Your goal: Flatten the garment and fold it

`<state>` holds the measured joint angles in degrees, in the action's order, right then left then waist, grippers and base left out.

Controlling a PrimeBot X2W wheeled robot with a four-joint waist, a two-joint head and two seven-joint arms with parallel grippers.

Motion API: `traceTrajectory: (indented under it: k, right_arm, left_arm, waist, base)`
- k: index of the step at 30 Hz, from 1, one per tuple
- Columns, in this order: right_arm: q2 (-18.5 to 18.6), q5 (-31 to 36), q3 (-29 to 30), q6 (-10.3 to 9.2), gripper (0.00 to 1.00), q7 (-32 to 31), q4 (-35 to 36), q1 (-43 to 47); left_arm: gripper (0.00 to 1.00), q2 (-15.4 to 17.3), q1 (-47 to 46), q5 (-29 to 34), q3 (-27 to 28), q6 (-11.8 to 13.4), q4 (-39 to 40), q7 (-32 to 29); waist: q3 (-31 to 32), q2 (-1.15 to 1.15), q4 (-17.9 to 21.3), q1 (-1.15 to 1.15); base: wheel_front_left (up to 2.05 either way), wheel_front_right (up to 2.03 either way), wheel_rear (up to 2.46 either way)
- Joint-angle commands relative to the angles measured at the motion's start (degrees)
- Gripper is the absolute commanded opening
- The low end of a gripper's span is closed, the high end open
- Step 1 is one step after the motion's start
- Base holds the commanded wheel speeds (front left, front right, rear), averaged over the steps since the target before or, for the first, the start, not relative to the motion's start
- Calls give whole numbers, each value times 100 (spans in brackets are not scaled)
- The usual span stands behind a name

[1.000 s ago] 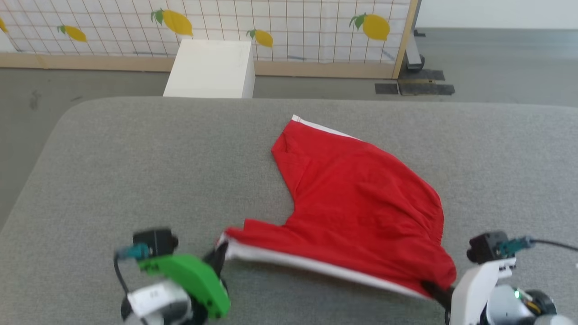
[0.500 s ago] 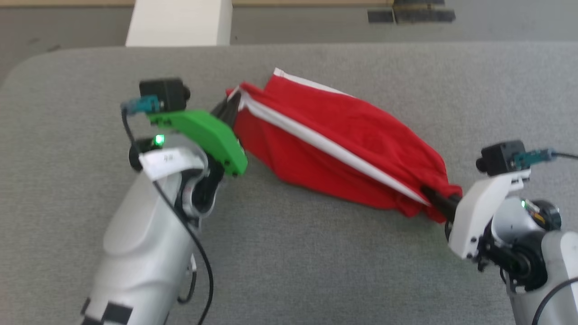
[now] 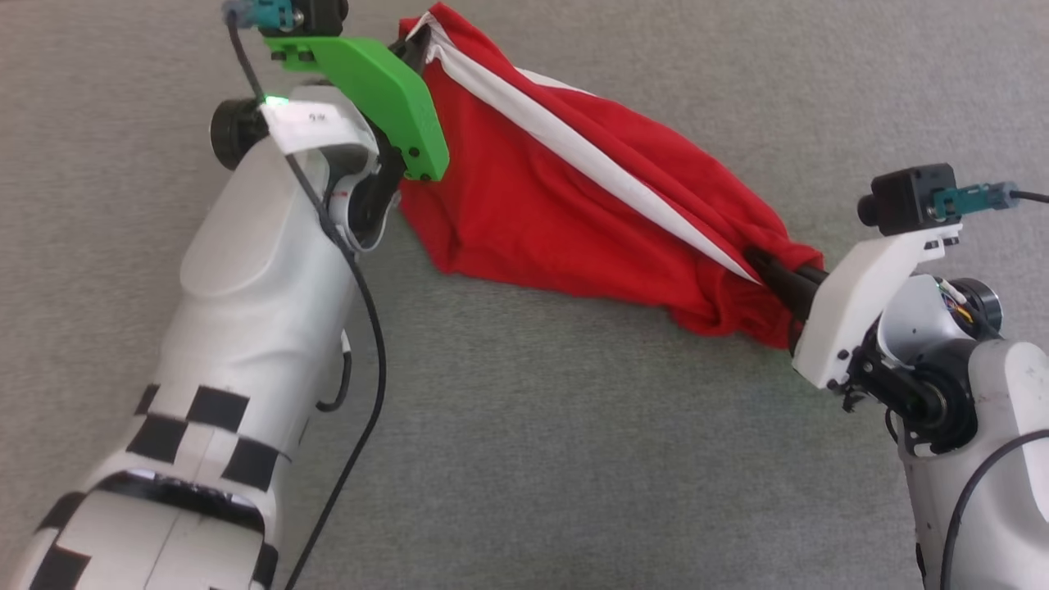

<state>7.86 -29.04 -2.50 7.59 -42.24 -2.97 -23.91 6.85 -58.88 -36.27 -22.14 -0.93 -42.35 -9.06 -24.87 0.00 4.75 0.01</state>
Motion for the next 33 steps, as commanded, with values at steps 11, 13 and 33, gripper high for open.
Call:
traceTrajectory:
  k: [11,13,33]
  right_arm:
    - [-59,-140,-316,-10,0,249,-219,-320]
    - [-51,-161,-343,-10,0,273,-246,-330]
    - [-76,31,161,-10,100,593,-524,-104]
  left_arm:
    - [0,52,-634,186,-92,67,-1213,-45]
    - [22,40,-667,167,-85,68,-1341,-16]
    - [100,-49,-963,63,-199,-492,-1521,1019]
  waist:
    - [-530,0,523,-1]
    - [-542,0,524,-1]
    - [117,0,107,-1]
  base:
    - [0,0,0]
    - [0,0,0]
    - [0,0,0]
